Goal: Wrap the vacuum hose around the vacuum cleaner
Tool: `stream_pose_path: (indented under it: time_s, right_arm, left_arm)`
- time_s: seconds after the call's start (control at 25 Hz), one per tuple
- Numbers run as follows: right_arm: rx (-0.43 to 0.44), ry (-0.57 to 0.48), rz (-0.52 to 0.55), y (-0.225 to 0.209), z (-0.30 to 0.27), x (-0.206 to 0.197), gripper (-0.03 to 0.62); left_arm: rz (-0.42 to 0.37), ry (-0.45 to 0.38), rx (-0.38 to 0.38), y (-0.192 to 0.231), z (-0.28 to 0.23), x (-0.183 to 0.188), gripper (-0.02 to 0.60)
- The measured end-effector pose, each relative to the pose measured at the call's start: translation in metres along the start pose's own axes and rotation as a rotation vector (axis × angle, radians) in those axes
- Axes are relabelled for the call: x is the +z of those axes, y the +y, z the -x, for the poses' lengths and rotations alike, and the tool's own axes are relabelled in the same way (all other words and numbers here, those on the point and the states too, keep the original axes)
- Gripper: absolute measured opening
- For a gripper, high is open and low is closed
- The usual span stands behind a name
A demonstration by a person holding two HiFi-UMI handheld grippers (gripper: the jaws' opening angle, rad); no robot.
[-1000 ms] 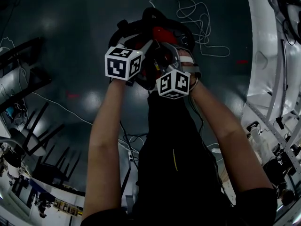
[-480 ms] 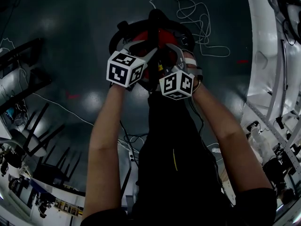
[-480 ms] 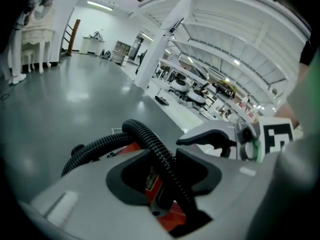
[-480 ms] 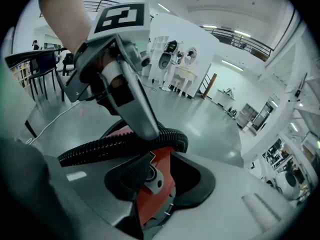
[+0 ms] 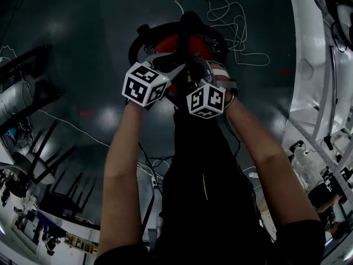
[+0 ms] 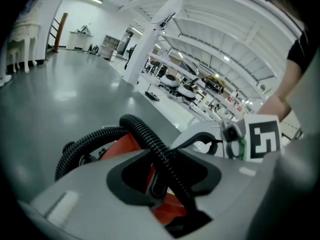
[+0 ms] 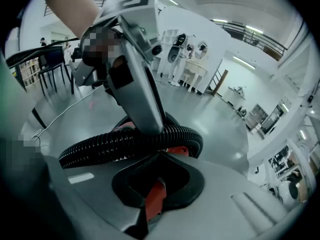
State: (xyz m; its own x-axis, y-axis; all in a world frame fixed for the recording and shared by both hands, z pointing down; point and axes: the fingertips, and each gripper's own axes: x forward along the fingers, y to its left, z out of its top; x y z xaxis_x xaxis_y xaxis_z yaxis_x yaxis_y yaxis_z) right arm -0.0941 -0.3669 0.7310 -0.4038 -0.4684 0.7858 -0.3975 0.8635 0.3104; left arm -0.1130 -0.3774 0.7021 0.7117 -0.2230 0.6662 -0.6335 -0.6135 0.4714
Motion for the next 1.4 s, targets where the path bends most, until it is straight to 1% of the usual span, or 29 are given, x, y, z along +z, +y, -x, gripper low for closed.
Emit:
stream_pose_path:
  time_s: [0.16,0.24,0.36,0.48,0.56,0.64,0.68,0.76,0.8,0.92,1.16,1.32,1.4]
  right_arm:
    - [0.042,-0.022,0.103,0.02,0.001,0.015,-0.002]
    - [0.058,-0.03,0.138,0.031,0.0,0.025,-0.002]
    - [0.091,-0.027,0.148,0.049,-0.004,0.039,0.005]
    - [0.104,-0.005,0.171,0.062,-0.009,0.045,0.001]
    - [0.099,0.015,0.177,0.064,-0.011,0.046,-0.005]
    - [0.111,0.036,0.176,0.066,-0.013,0.047,-0.006]
    - [0.125,0.041,0.164,0.067,-0.014,0.048,-0.006]
    - [0.162,0.036,0.1,0.066,-0.013,0.048,-0.005]
    - [0.176,0.033,0.062,0.064,-0.012,0.047,0.005]
    - [0.2,0.028,-0.023,0.062,-0.008,0.047,0.026]
    - [0.204,0.05,-0.112,0.06,-0.003,0.044,0.029]
    - [0.201,0.069,-0.172,0.06,0.0,0.036,0.029]
    - [0.197,0.076,-0.199,0.06,0.001,0.033,0.028]
  left_arm:
    - [0.01,-0.008,0.0,0.003,0.016,-0.014,0.158]
    - [0.026,-0.012,0.008,0.008,0.026,-0.023,0.155]
    - [0.052,-0.005,0.029,0.017,0.041,-0.037,0.143]
    - [0.045,0.017,0.053,0.022,0.047,-0.051,0.137]
    - [0.044,0.014,0.062,0.024,0.047,-0.055,0.137]
    - [0.041,0.01,0.072,0.026,0.049,-0.057,0.138]
    - [0.043,0.006,0.079,0.028,0.049,-0.057,0.138]
    - [0.055,-0.004,0.091,0.029,0.049,-0.057,0.148]
    - [0.056,-0.006,0.095,0.029,0.048,-0.056,0.157]
    - [0.043,-0.006,0.107,0.028,0.047,-0.054,0.156]
    - [-0.04,-0.058,0.172,0.019,0.049,-0.053,0.138]
    - [-0.015,-0.083,0.209,0.018,0.051,-0.054,0.13]
    - [-0.018,-0.09,0.225,0.017,0.052,-0.054,0.126]
